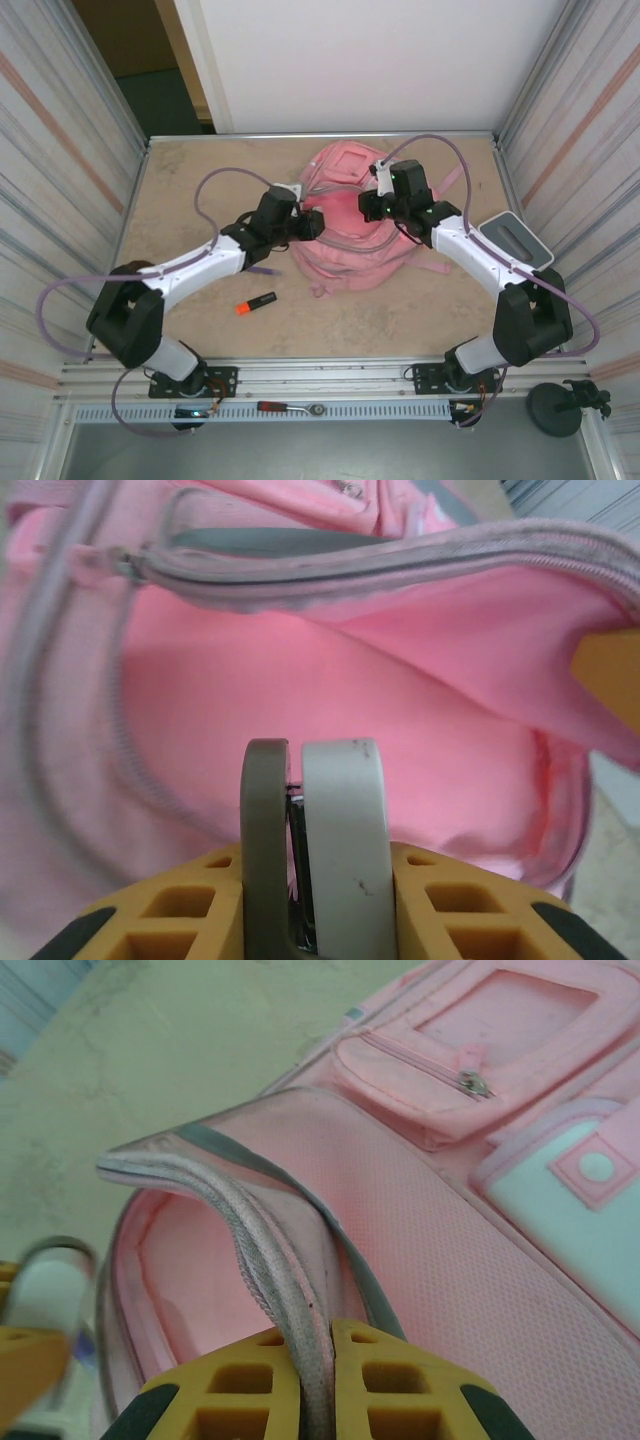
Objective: Pack books, pencil case, and school supplies into a backpack
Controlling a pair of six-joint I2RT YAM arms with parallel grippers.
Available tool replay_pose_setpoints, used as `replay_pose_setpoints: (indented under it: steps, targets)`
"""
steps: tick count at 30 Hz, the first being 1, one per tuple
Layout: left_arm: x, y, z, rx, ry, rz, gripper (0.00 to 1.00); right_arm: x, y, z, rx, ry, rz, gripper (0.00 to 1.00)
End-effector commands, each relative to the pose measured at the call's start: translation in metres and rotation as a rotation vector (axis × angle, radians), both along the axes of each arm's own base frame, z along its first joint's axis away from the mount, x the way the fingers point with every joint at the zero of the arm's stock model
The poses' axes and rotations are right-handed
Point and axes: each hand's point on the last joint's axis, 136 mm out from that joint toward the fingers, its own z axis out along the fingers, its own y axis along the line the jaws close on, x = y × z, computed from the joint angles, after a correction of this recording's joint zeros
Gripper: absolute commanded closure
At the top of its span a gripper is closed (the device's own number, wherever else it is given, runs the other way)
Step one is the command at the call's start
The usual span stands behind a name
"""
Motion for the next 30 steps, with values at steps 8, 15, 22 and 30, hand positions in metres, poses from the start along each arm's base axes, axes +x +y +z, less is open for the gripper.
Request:
replay_pose_setpoints:
  steps: [8, 15, 22, 30]
  targets:
    - [0.04, -0.058, 0.023, -0.244, 0.061, 0.002, 0.66, 0.021, 0.013, 0.088, 0.232, -0.17, -0.042, 1.0]
    - [0.054, -0.075, 0.024, -0.243, 0.067, -0.013, 0.49, 0.03, 0.002, 0.087, 0.245, -0.166, -0.058, 1.0]
    - [0.028, -0.058, 0.035, -0.17, 0.023, -0.078, 0.32, 0.031, -0.008, 0.073, 0.239, -0.133, -0.066, 1.0]
    - [-0.017, 0.017, 0.011, 0.078, 0.002, -0.055, 0.21, 0.027, -0.018, 0.054, 0.194, -0.106, -0.066, 1.0]
